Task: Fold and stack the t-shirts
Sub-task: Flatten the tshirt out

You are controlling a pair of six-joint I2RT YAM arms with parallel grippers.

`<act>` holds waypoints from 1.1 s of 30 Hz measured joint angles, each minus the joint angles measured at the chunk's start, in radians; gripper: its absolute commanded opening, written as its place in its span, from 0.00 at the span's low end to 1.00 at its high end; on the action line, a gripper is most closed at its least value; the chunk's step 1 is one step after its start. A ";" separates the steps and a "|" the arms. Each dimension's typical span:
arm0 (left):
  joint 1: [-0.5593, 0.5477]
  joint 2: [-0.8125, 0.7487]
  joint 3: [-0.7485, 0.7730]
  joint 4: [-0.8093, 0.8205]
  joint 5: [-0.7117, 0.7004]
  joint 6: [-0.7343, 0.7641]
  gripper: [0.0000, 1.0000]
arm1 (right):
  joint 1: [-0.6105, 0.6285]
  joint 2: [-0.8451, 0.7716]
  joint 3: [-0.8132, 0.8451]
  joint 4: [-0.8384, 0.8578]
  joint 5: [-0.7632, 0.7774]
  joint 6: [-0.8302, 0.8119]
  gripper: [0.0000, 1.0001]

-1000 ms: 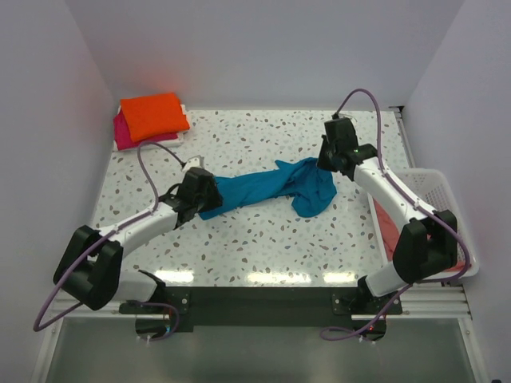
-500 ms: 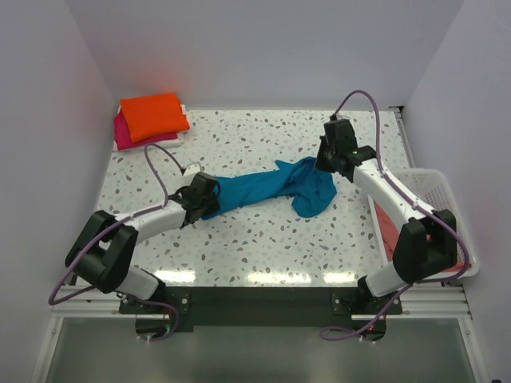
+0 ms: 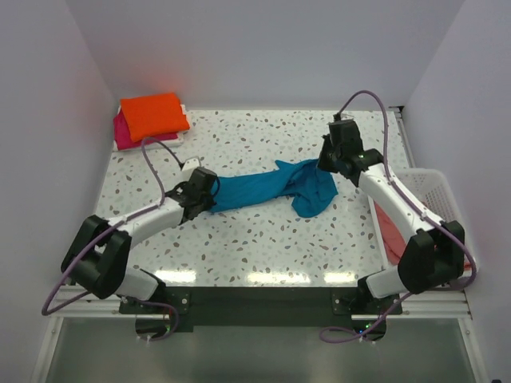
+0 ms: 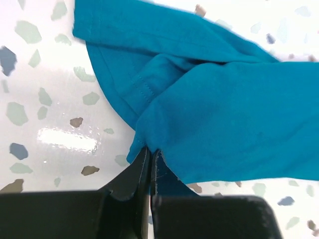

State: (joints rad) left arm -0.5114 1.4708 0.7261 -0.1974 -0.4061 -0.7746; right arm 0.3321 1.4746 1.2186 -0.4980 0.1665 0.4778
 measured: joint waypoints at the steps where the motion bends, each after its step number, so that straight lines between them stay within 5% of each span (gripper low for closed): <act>1: 0.000 -0.027 0.006 -0.017 -0.001 0.005 0.00 | 0.000 -0.018 0.000 -0.004 0.000 0.000 0.00; 15: 0.014 -0.484 0.153 -0.187 -0.051 0.067 0.00 | -0.006 -0.316 0.054 -0.087 0.027 -0.027 0.00; 27: 0.253 -0.077 0.363 -0.141 0.182 0.119 0.00 | -0.010 0.092 0.406 -0.111 -0.001 -0.109 0.00; 33: 0.331 -0.059 0.558 -0.124 0.264 0.143 0.00 | -0.025 0.117 0.623 -0.174 0.018 -0.139 0.00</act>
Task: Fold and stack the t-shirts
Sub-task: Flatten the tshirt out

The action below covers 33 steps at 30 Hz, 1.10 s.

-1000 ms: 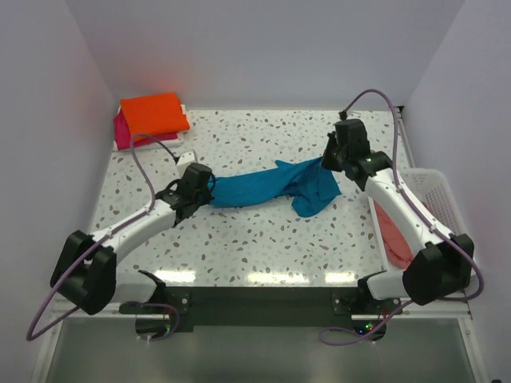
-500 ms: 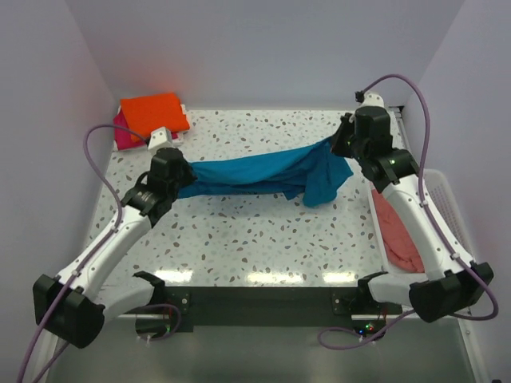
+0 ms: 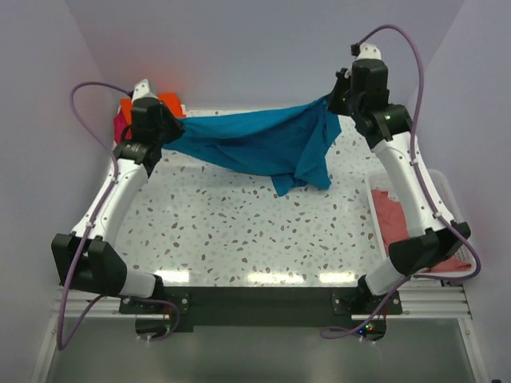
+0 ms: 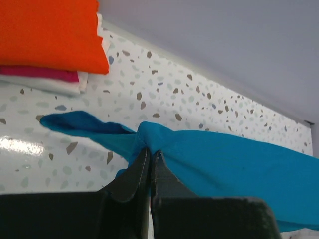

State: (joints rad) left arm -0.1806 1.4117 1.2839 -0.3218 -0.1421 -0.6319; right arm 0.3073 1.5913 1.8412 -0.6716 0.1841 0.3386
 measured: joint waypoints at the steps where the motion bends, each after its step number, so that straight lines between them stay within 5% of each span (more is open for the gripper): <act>1: 0.017 -0.003 0.017 0.006 0.011 0.001 0.00 | -0.001 -0.008 0.033 0.004 0.006 -0.004 0.00; 7: 0.101 -0.055 0.011 0.023 0.086 0.000 0.00 | 0.001 -0.138 0.011 0.035 0.007 -0.012 0.00; 15: 0.108 -0.204 -0.336 0.043 0.172 -0.009 0.00 | -0.001 -0.404 -0.595 0.045 -0.042 0.036 0.00; 17: 0.109 -0.182 -0.381 0.041 0.183 -0.013 0.04 | -0.001 -0.335 -0.631 0.015 -0.053 0.041 0.00; 21: 0.109 -0.009 -0.331 0.072 0.200 -0.016 0.52 | -0.001 -0.079 -0.531 0.031 -0.079 0.045 0.00; 22: 0.111 0.060 -0.294 0.082 0.208 -0.016 0.56 | -0.001 0.001 -0.473 0.027 -0.082 0.046 0.00; 27: 0.114 0.238 -0.244 0.144 0.251 -0.032 0.66 | -0.001 0.293 -0.251 0.051 -0.091 0.046 0.00; 33: 0.111 0.059 -0.481 0.187 0.198 -0.047 0.65 | -0.008 0.367 -0.230 0.044 -0.080 0.046 0.00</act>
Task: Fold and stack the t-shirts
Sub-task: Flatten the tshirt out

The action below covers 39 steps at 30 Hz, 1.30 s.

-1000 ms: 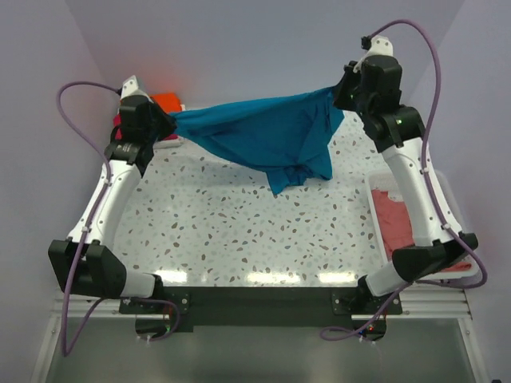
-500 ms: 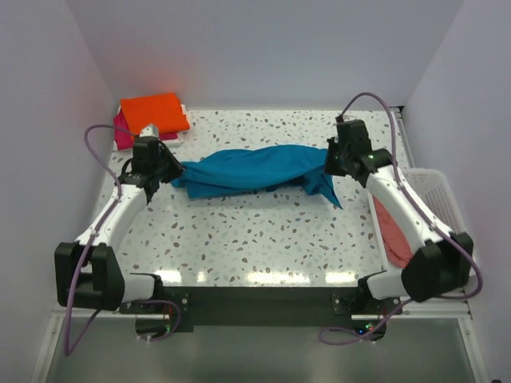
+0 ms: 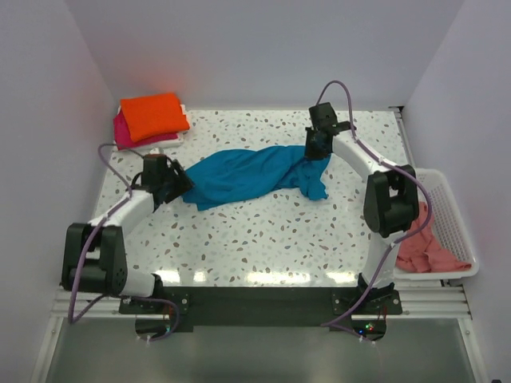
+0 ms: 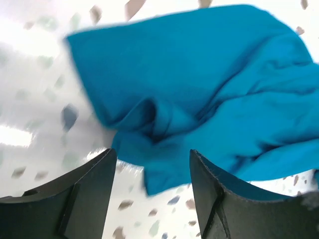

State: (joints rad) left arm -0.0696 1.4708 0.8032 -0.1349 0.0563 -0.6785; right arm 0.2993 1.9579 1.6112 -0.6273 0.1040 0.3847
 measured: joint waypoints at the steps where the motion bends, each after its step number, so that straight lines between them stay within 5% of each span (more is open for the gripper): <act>1: -0.003 -0.048 -0.048 -0.005 -0.017 -0.005 0.64 | -0.003 0.000 0.000 0.002 0.003 0.000 0.00; 8: -0.120 -0.328 -0.282 -0.014 -0.148 -0.066 0.53 | -0.020 -0.001 -0.050 0.039 0.011 0.000 0.00; 13: -0.179 -0.246 -0.283 0.003 -0.181 -0.097 0.44 | -0.020 -0.001 -0.071 0.042 0.010 0.002 0.00; 32: -0.218 -0.040 -0.200 0.071 -0.211 -0.115 0.43 | -0.020 -0.003 -0.081 0.064 0.009 0.008 0.00; 39: -0.241 0.000 -0.165 0.067 -0.219 -0.115 0.28 | -0.024 -0.003 -0.081 0.067 0.008 0.011 0.00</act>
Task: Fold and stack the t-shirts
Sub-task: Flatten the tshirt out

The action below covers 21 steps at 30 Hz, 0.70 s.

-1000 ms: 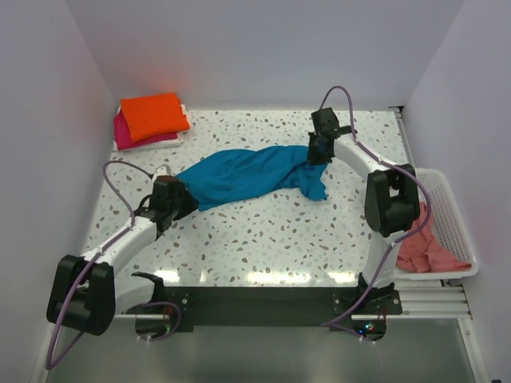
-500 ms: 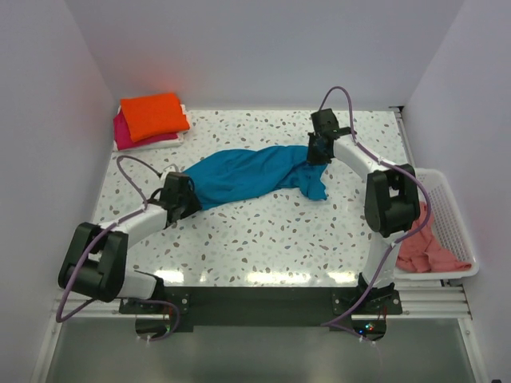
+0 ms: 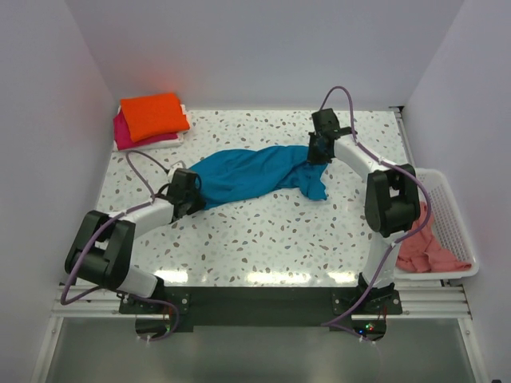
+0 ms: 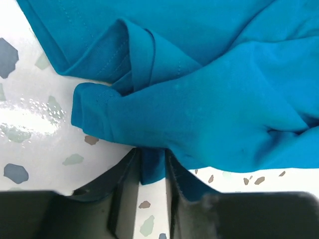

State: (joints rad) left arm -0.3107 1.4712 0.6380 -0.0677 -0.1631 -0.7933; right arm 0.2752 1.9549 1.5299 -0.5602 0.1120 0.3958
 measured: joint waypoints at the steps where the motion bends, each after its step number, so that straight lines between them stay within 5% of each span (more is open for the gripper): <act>1: -0.005 0.002 0.001 -0.002 -0.002 0.000 0.26 | -0.001 0.000 0.000 0.000 0.000 0.001 0.00; 7: -0.024 0.002 0.010 -0.018 -0.010 0.000 0.01 | -0.002 -0.002 -0.003 0.003 -0.004 0.005 0.00; 13: -0.025 -0.027 0.054 -0.080 -0.016 0.006 0.00 | -0.002 -0.029 -0.034 0.012 -0.010 0.006 0.00; 21: -0.016 -0.284 0.142 -0.212 -0.037 0.043 0.00 | -0.005 -0.194 -0.198 0.032 -0.021 0.013 0.00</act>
State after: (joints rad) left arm -0.3271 1.1870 0.7795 -0.2798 -0.1997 -0.7498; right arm 0.2707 1.7611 1.3323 -0.5278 0.0910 0.4084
